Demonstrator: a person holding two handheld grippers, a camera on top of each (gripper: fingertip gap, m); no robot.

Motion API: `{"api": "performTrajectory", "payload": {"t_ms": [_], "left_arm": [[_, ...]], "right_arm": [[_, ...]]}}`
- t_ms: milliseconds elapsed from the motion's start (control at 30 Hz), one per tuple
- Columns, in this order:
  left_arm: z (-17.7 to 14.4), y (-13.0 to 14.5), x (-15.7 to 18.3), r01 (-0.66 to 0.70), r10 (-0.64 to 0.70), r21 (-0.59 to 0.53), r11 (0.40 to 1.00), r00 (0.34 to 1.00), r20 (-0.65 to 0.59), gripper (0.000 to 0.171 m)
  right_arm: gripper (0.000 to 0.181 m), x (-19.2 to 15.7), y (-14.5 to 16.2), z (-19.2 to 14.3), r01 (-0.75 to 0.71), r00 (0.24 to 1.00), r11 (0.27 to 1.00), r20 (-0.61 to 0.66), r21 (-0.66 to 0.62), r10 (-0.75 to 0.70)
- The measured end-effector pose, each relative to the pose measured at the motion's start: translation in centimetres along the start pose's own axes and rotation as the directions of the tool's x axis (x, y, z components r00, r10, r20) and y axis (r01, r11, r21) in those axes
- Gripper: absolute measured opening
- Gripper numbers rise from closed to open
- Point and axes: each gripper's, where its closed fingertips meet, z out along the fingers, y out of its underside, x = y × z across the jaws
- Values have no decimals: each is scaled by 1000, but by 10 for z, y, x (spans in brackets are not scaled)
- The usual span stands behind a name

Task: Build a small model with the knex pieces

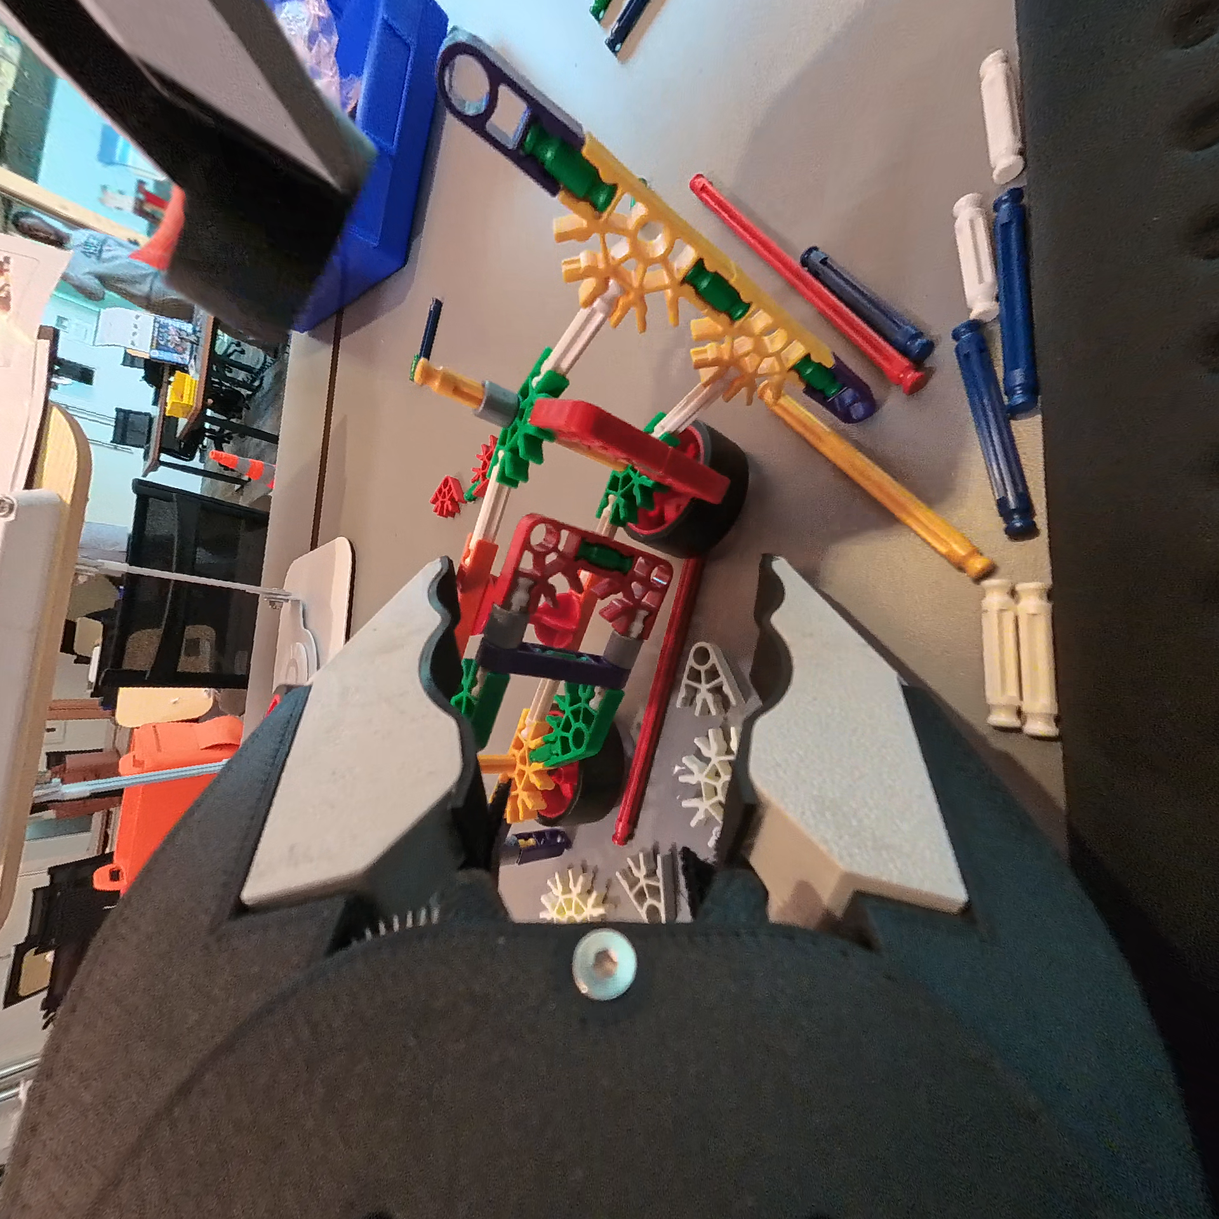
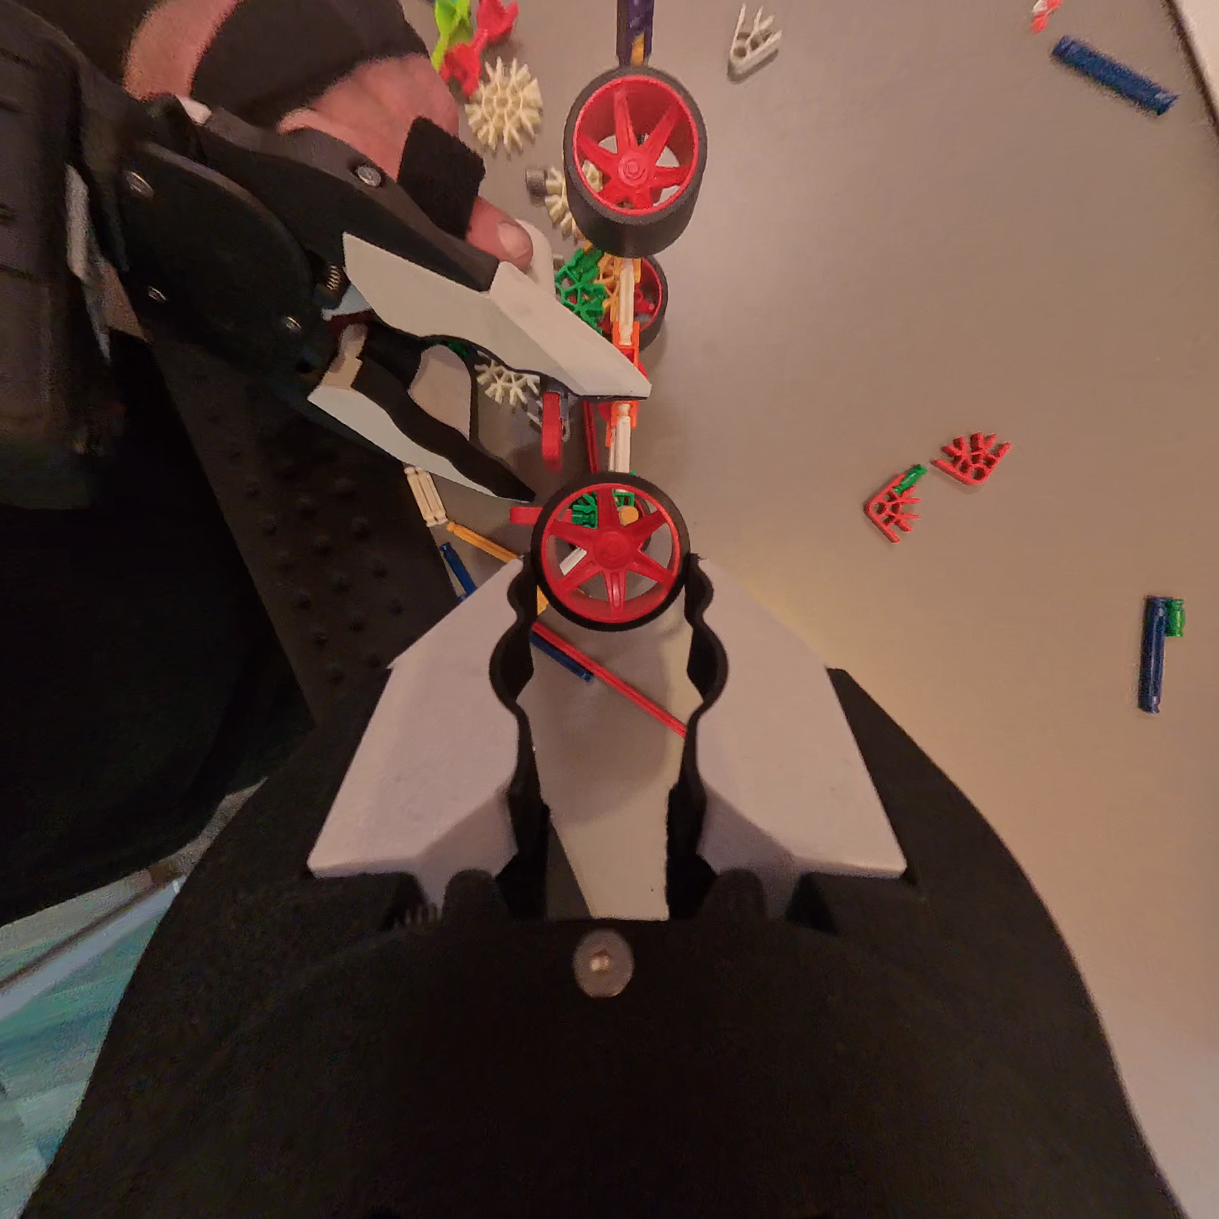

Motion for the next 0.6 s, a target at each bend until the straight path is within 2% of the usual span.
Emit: {"api": "performTrajectory", "payload": {"t_ms": [133,300,600], "left_arm": [[-1,1,2,0,0,6,1000,1000,11,88],[-1,1,2,0,0,13,1000,1000,17,88],[-1,-1,2,6,-7,30,1000,1000,13,87]], "right_arm": [[42,-1,-1,18,31,999,997,-24,-78,-33],[42,3,1,25,23,998,991,-51,-129,-30],[41,3,5,28,-39,998,983,35,-180,46]]}}
